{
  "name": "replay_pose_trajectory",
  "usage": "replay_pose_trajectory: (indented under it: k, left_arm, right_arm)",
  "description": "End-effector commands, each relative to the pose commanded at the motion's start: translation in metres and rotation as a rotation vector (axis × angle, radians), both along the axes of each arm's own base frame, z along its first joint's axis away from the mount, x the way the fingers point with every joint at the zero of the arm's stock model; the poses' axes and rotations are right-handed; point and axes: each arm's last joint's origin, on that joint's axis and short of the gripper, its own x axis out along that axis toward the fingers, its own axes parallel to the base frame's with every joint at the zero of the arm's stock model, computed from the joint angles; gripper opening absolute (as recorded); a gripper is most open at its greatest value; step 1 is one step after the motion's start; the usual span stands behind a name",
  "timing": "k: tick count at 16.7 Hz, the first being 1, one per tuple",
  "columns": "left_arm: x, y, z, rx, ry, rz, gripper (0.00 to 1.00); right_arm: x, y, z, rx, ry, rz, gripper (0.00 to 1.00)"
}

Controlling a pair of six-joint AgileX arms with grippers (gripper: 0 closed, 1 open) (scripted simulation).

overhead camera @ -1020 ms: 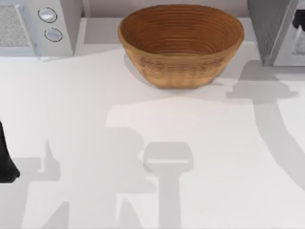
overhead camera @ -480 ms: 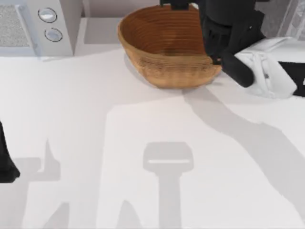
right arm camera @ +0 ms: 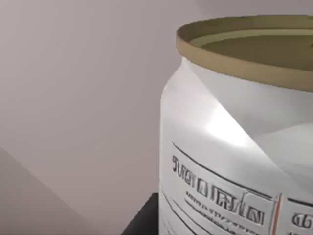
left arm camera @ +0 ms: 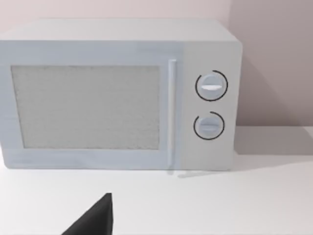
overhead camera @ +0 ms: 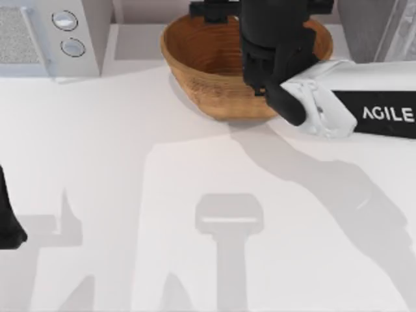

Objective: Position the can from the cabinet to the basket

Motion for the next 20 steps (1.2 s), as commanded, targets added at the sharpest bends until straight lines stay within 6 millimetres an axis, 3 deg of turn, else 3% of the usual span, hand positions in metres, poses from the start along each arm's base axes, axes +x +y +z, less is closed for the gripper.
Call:
replay_pose_trajectory:
  k: [7, 11, 20]
  left_arm:
    - [0.000, 0.000, 0.000, 0.000, 0.000, 0.000, 1.00]
    - [0.000, 0.000, 0.000, 0.000, 0.000, 0.000, 1.00]
    - [0.000, 0.000, 0.000, 0.000, 0.000, 0.000, 1.00]
  right_arm:
    - [0.022, 0.000, -0.010, 0.000, 0.001, 0.000, 0.00]
    - [0.023, 0.000, -0.010, 0.000, 0.000, 0.000, 0.00]
    - [0.023, 0.000, -0.010, 0.000, 0.000, 0.000, 0.68]
